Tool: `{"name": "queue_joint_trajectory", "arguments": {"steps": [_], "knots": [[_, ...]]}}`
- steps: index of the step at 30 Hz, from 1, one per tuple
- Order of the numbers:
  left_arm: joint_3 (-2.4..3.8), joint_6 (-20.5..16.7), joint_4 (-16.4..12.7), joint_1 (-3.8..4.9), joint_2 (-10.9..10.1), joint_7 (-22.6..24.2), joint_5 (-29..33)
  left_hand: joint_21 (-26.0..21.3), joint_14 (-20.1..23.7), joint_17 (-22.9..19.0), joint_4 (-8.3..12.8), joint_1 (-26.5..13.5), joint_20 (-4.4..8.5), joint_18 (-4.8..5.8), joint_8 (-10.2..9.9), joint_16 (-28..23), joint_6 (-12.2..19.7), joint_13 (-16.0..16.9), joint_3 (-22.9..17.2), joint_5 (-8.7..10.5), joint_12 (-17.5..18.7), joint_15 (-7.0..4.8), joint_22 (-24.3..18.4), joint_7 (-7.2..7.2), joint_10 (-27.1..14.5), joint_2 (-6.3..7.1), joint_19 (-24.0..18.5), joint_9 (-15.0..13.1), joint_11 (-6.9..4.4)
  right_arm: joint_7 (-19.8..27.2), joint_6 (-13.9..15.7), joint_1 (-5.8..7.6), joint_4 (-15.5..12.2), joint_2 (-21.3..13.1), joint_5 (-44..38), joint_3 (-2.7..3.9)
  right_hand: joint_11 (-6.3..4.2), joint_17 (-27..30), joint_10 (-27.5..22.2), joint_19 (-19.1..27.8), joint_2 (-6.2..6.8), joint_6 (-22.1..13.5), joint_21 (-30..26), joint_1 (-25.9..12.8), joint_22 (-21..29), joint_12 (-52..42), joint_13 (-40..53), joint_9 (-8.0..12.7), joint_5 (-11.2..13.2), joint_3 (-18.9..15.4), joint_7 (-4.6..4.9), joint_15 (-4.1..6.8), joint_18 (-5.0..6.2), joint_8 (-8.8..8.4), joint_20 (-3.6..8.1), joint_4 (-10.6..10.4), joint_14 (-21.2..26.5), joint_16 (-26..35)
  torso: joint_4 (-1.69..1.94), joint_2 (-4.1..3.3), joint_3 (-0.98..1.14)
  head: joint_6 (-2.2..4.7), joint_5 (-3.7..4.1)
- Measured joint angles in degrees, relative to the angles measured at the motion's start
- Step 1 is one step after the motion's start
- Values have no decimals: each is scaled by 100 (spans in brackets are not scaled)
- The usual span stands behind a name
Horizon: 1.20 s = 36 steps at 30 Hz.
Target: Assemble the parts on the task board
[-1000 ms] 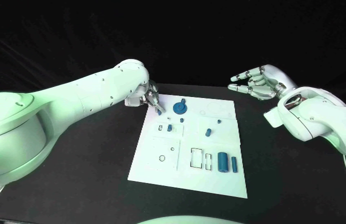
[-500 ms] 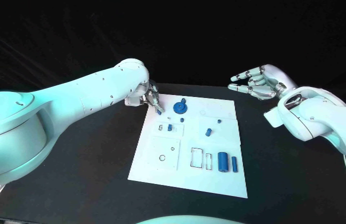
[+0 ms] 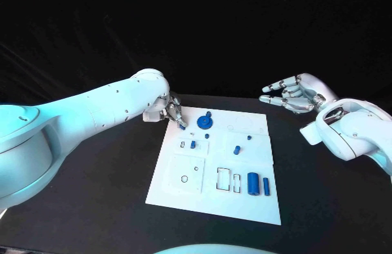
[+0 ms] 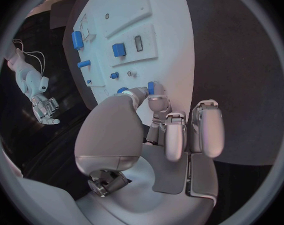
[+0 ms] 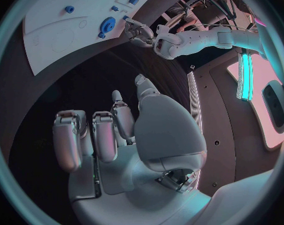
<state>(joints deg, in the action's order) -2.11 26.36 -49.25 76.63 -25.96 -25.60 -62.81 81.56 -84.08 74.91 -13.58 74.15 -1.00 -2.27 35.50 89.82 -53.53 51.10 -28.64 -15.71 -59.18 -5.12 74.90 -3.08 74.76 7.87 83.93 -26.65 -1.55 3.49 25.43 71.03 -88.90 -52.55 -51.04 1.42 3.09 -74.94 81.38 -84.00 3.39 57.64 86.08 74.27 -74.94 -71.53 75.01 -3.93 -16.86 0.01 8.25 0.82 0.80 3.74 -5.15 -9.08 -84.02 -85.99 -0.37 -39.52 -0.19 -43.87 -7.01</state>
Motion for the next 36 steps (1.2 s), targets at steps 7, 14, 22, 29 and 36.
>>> {"name": "queue_joint_trajectory", "arguments": {"steps": [7, 14, 22, 29, 36], "knots": [[1, -326, -309, 0, -217, 89, 31, 26, 0, 0, 127, -188, 0, 1, 77, 0, -55, 91, -126, -479, -92, 0, 0, 33, 112, 187, 0, -56, -30, 1, -2, 0, -1, -15, 2, 0, 0, 1, 0, 0, 0, 0, 0, 0, 1, 0, 0, 0, 0, 0, 0, 0, 0, 0, 0, 0, 0, 0, 4, 4, 0, -1, -5], [6, -653, -854, 2, -560, 122, 64, 82, 0, 0, 245, -282, 0, 1, 82, 0, -137, 149, -64, -820, -125, 0, 0, 75, 223, 280, 0, -76, -60, 1, -3, 0, -4, -31, 4, -1, 0, 1, 0, 0, 0, 0, 0, 0, 1, 0, 0, 0, 0, 0, 0, 0, 0, 0, 0, 0, 0, 0, 16, 14, 3, 3, -23], [-6, -865, -1615, 4, -996, 57, 72, 136, 0, -1, 326, -340, 0, 1, 83, 0, -220, 161, 11, -1177, -125, 0, 0, 93, 276, 338, 0, -57, -71, 1, -4, 0, -8, -53, 7, -2, 0, 1, 0, 0, 0, 0, 0, 0, 2, 0, 0, 0, 0, 0, 0, 0, 0, 0, 0, 0, 0, 0, 43, 35, 8, -4, -30], [-26, -1105, -2371, -109, -1382, -126, -2, 165, 0, -1, 341, -349, 0, 0, 82, 0, -261, 203, 26, -1245, -157, 0, 0, 94, 319, 347, 0, -45, -75, 2, -6, -1, 2, -47, 12, -11, 0, 2, 0, 0, 0, 0, 0, 0, 2, 0, 0, 0, 0, 0, 0, 0, 0, 0, 0, 0, 0, 0, 45, 36, 8, -19, -56], [-28, -1360, -2841, -216, -1615, -305, -121, 187, 0, -1, 342, -364, 0, 0, 82, 0, -289, 231, 26, -1267, -184, 0, 5, 105, 338, 361, 0, -37, -93, 8, -7, -7, 6, -54, 23, -17, 0, 2, 0, 0, 0, 0, 0, 0, 3, 0, 0, 0, 0, -10, 0, 0, 0, 0, 0, -10, 0, 24, 49, 36, 3, -42, -62]]}}
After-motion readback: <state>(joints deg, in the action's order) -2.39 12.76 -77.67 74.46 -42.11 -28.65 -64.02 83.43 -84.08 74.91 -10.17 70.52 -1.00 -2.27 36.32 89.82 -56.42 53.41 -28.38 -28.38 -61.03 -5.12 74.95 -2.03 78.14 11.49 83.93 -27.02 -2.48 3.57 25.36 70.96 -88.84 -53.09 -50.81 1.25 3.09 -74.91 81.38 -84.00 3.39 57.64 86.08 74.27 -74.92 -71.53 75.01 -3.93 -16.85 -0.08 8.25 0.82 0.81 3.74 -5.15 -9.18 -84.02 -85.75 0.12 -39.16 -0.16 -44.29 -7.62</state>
